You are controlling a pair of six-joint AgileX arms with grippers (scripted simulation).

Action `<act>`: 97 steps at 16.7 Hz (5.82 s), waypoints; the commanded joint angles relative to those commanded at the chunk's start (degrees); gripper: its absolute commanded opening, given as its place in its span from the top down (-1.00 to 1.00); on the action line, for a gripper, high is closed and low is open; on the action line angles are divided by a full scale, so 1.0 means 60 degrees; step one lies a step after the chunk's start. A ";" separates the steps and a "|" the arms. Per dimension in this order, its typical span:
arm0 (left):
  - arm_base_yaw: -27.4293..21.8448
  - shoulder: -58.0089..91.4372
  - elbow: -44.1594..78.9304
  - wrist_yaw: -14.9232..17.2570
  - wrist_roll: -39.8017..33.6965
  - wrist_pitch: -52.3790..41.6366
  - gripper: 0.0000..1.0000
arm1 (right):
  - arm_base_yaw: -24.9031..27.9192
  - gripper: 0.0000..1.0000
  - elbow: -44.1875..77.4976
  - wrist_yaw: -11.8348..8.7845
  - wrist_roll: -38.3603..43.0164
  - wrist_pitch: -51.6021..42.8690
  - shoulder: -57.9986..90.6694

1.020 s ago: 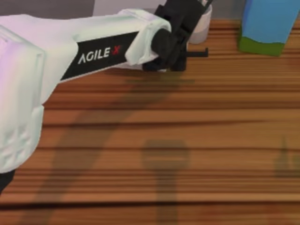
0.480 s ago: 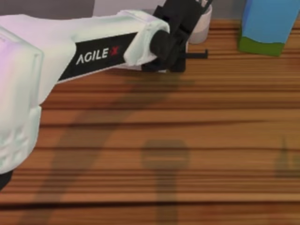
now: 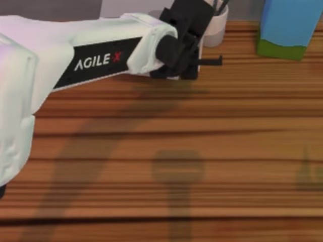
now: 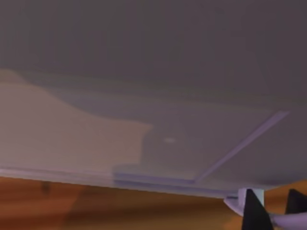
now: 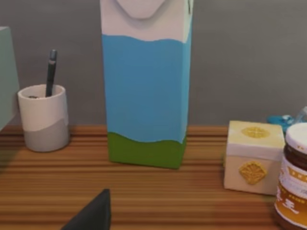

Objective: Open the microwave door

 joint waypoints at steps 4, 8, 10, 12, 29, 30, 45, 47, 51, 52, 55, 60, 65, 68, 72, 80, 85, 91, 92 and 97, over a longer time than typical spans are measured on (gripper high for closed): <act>0.0000 0.0000 0.0000 0.0000 0.0000 0.0000 1.00 | 0.0000 -1.00 0.0000 0.0000 0.0000 0.0000 0.0000; 0.0000 0.0000 0.0000 0.0000 0.0000 0.0000 1.00 | 0.0000 -1.00 0.0000 0.0000 0.0000 0.0000 0.0000; 0.0000 0.0000 0.0000 0.0000 0.0000 0.0000 1.00 | 0.0000 -1.00 0.0000 0.0000 0.0000 0.0000 0.0000; 0.0000 0.0000 0.0000 0.0000 0.0000 0.0000 1.00 | 0.0000 -1.00 0.0000 0.0000 0.0000 0.0000 0.0000; 0.0057 -0.0413 -0.0659 0.0346 0.0478 0.0427 1.00 | 0.0000 -1.00 0.0000 0.0000 0.0000 0.0000 0.0000; 0.0070 -0.0427 -0.0709 0.0363 0.0507 0.0437 1.00 | 0.0000 -1.00 0.0000 0.0000 0.0000 0.0000 0.0000; 0.0070 -0.0427 -0.0709 0.0363 0.0507 0.0437 1.00 | 0.0000 -1.00 0.0000 0.0000 0.0000 0.0000 0.0000; 0.0070 -0.0427 -0.0709 0.0363 0.0507 0.0437 1.00 | 0.0000 -1.00 0.0000 0.0000 0.0000 0.0000 0.0000; 0.0070 -0.0427 -0.0709 0.0363 0.0507 0.0437 1.00 | 0.0000 -1.00 0.0000 0.0000 0.0000 0.0000 0.0000; 0.0070 -0.0427 -0.0709 0.0363 0.0507 0.0437 1.00 | 0.0000 -1.00 0.0000 0.0000 0.0000 0.0000 0.0000; -0.0012 -0.0405 -0.0670 0.0428 0.0463 0.0443 1.00 | 0.0000 -1.00 0.0000 0.0000 0.0000 0.0000 0.0000; 0.0102 -0.0685 -0.1063 0.0601 0.0777 0.0686 1.00 | 0.0000 -1.00 0.0000 0.0000 0.0000 0.0000 0.0000; 0.0144 -0.0774 -0.1272 0.0688 0.0942 0.0772 1.00 | 0.0000 -1.00 0.0000 0.0000 0.0000 0.0000 0.0000; 0.0144 -0.0774 -0.1272 0.0688 0.0942 0.0772 1.00 | 0.0000 -1.00 0.0000 0.0000 0.0000 0.0000 0.0000; 0.0144 -0.0774 -0.1272 0.0688 0.0942 0.0772 1.00 | 0.0000 -1.00 0.0000 0.0000 0.0000 0.0000 0.0000; 0.0144 -0.0774 -0.1272 0.0688 0.0942 0.0772 1.00 | 0.0000 -1.00 0.0000 0.0000 0.0000 0.0000 0.0000; 0.0144 -0.0774 -0.1272 0.0688 0.0942 0.0772 1.00 | 0.0000 -1.00 0.0000 0.0000 0.0000 0.0000 0.0000; 0.0120 -0.0873 -0.1439 0.0841 0.1066 0.0867 1.00 | 0.0000 -1.00 0.0000 0.0000 0.0000 0.0000 0.0000; 0.0160 -0.0949 -0.1517 0.0885 0.1137 0.0934 1.00 | 0.0000 -1.00 0.0000 0.0000 0.0000 0.0000 0.0000; 0.0219 -0.1067 -0.1740 0.0986 0.1329 0.1038 1.00 | 0.0000 -1.00 0.0000 0.0000 0.0000 0.0000 0.0000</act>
